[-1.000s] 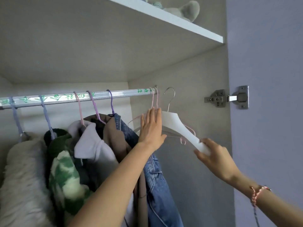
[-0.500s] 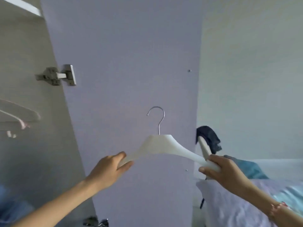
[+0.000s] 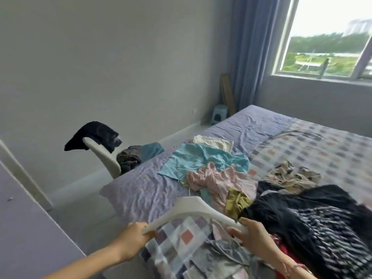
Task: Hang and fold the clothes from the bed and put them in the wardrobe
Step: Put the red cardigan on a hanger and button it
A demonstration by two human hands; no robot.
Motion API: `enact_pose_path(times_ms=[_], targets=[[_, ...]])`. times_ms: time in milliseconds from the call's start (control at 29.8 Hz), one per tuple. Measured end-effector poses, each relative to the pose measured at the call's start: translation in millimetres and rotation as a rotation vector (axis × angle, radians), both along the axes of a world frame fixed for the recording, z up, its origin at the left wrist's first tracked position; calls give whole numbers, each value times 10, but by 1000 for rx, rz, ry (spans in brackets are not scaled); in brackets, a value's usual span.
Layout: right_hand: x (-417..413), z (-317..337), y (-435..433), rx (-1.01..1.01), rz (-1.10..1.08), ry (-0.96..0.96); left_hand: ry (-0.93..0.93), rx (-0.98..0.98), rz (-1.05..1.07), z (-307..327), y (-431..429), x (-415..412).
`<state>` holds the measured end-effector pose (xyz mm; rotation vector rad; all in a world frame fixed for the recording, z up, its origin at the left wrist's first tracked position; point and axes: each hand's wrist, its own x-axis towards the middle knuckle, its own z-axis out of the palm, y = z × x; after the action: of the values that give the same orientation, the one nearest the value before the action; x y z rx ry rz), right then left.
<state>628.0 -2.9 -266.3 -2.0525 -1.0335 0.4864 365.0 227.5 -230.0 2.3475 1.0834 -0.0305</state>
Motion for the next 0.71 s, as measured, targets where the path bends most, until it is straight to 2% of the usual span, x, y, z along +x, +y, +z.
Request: enact_pose_path(times_ms=[67, 168, 336, 436, 504, 537, 604, 705], targets=[[170, -184, -442, -10, -128, 66, 79, -2, -180, -103, -144, 530], [282, -329, -684, 13, -219, 93, 145, 54, -329, -119, -211, 926], [517, -623, -1034, -162, -380, 147, 220, 35, -545, -443, -171, 1603], [658, -726, -1159, -244, -491, 166, 243, -137, -539, -665, -105, 1866], [707, -771, -1178, -283, -562, 197, 191, -237, -472, -734, -19, 2033], [859, -939, -1144, -297, -654, 221, 171, -258, -519, -899, 138, 2419], [895, -934, -1156, -300, -694, 192, 111, -229, -464, -966, 137, 2503], [1070, -930, -1114, -207, -867, 164, 31, -222, -412, -1121, 251, 2831]])
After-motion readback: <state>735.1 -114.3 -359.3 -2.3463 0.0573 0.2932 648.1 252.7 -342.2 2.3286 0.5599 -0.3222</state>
